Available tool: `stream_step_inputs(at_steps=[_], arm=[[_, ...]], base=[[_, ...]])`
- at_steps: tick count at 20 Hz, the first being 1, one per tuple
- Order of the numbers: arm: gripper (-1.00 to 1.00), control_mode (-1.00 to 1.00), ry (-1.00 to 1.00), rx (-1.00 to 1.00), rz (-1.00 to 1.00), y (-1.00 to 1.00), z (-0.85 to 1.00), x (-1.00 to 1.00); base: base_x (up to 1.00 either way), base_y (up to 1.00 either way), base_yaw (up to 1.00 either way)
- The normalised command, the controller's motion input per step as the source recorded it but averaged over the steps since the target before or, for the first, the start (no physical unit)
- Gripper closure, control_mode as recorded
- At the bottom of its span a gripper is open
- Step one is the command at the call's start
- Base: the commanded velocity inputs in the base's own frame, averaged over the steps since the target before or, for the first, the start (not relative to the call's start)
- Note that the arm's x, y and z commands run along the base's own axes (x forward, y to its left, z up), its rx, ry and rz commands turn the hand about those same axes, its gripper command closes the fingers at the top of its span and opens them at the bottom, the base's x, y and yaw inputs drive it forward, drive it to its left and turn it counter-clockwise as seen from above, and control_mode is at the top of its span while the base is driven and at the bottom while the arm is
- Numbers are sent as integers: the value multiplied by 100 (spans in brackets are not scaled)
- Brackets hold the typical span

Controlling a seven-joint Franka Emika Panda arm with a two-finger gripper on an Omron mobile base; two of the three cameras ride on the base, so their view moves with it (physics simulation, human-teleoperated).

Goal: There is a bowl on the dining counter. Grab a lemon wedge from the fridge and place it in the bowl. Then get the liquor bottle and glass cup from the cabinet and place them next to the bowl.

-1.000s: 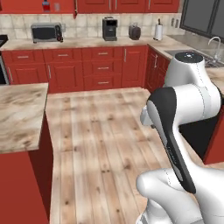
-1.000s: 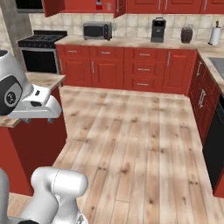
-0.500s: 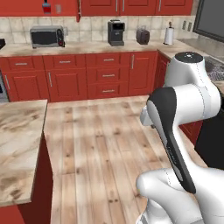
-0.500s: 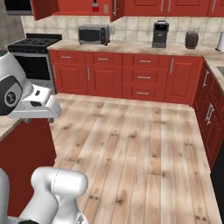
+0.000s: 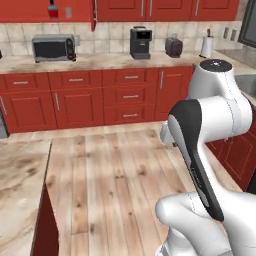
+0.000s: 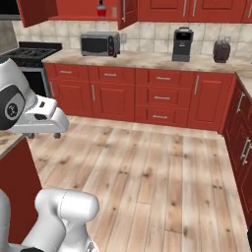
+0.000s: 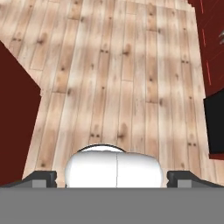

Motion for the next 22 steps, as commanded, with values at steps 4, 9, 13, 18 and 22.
stream_step_inputs(at_steps=[4,9,13,18,22], arm=[[-100,100,0,0,0,0,0,0],[-100,100,0,0,0,0,0,0],[-100,100,0,0,0,0,0,0],[-100,100,0,0,0,0,0,0],[-100,100,0,0,0,0,0,0]], base=[[100,0,3],[100,0,4],[100,0,4],[100,0,3],[100,0,3]])
